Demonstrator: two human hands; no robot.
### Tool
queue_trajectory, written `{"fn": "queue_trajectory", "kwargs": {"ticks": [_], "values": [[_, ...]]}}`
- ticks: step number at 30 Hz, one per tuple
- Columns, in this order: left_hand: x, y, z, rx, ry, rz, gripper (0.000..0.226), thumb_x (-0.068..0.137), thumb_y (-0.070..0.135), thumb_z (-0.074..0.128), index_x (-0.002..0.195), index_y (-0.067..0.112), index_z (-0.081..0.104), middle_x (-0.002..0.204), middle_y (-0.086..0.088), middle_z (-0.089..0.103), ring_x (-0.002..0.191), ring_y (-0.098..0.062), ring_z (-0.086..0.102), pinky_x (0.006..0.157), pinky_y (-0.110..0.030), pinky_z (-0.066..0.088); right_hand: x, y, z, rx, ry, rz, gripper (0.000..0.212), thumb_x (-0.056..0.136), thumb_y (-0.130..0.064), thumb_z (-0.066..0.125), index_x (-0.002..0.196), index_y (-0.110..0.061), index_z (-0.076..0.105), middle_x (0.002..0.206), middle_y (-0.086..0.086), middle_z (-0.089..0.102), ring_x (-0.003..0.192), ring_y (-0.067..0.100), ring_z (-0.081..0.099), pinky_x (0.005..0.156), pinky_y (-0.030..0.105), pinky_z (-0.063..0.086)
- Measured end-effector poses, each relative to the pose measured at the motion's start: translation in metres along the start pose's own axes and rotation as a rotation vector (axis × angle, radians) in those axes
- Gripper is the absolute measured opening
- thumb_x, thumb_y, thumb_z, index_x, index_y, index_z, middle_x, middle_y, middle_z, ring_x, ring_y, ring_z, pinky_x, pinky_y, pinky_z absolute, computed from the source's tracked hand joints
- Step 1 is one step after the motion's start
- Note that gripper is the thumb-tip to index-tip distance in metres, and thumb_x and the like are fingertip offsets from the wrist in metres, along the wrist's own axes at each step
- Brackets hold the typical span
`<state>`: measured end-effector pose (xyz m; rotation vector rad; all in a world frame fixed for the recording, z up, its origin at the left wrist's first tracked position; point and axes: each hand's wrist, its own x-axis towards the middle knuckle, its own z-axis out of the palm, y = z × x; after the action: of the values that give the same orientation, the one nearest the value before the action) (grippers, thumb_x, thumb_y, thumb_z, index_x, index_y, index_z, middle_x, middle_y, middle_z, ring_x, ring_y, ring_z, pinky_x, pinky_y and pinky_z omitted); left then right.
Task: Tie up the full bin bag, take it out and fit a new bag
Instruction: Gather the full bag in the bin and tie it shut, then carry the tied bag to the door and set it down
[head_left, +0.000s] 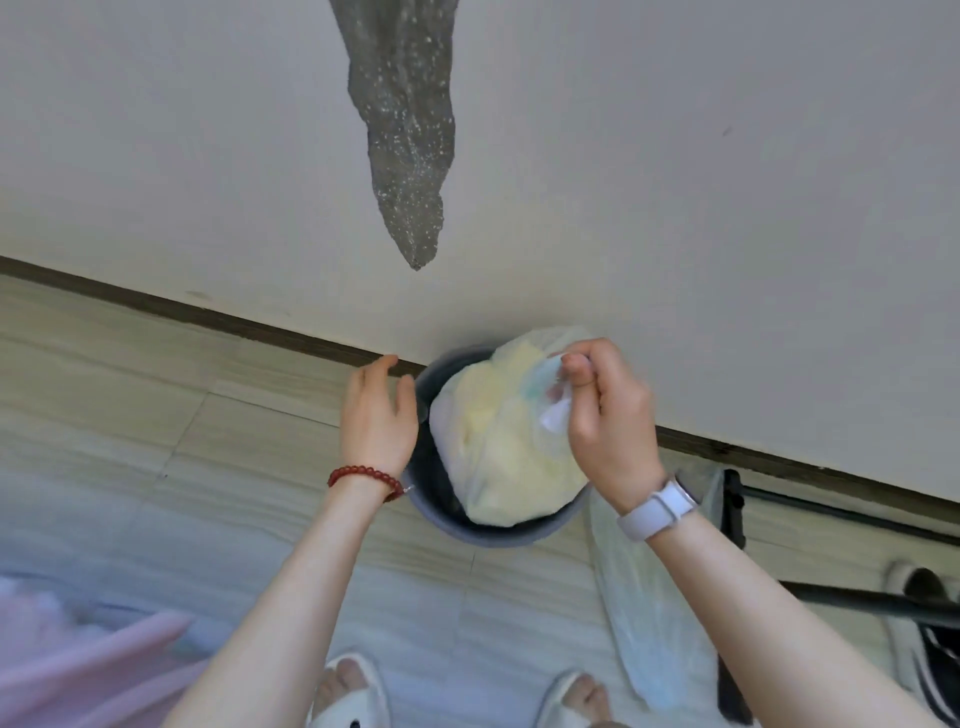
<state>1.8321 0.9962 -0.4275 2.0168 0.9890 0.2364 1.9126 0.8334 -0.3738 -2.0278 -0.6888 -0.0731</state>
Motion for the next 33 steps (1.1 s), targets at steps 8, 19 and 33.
{"fn": "queue_trajectory", "kwargs": {"ticks": [8,19,33], "values": [[-0.132,0.143,-0.138,-0.064,-0.049,0.105,0.025,0.09,0.009,0.045,0.113,0.006,0.055,0.117,-0.012,0.055,0.1,-0.016,0.05,0.081,-0.01,0.028,-0.017,-0.179,-0.115,-0.051,0.022,0.255,0.025,0.09,-0.015,0.036,0.078,-0.002,0.053,0.06,-0.005,0.047,0.06,0.013,0.044,0.056,0.019,0.033],[-0.268,0.2,-0.223,0.526,-0.456,0.702,0.045,0.082,0.034,0.034,0.115,0.012,0.056,0.119,-0.014,0.06,0.111,-0.034,0.056,0.09,-0.047,0.046,-0.181,-0.316,-0.23,-0.256,0.246,0.64,0.037,0.085,-0.026,0.03,0.081,-0.001,0.057,0.074,0.025,0.066,0.061,0.039,0.054,0.059,0.042,0.039],[-0.635,0.233,-0.101,0.715,-1.055,1.461,0.039,0.085,0.029,0.054,0.121,0.012,0.053,0.133,-0.018,0.052,0.124,-0.037,0.045,0.103,-0.057,0.03,-0.57,-0.383,-0.376,-0.382,0.975,1.183,0.034,0.083,-0.026,0.044,0.071,0.004,0.054,0.047,-0.001,0.045,0.051,0.026,0.036,0.051,0.028,0.019]]}}
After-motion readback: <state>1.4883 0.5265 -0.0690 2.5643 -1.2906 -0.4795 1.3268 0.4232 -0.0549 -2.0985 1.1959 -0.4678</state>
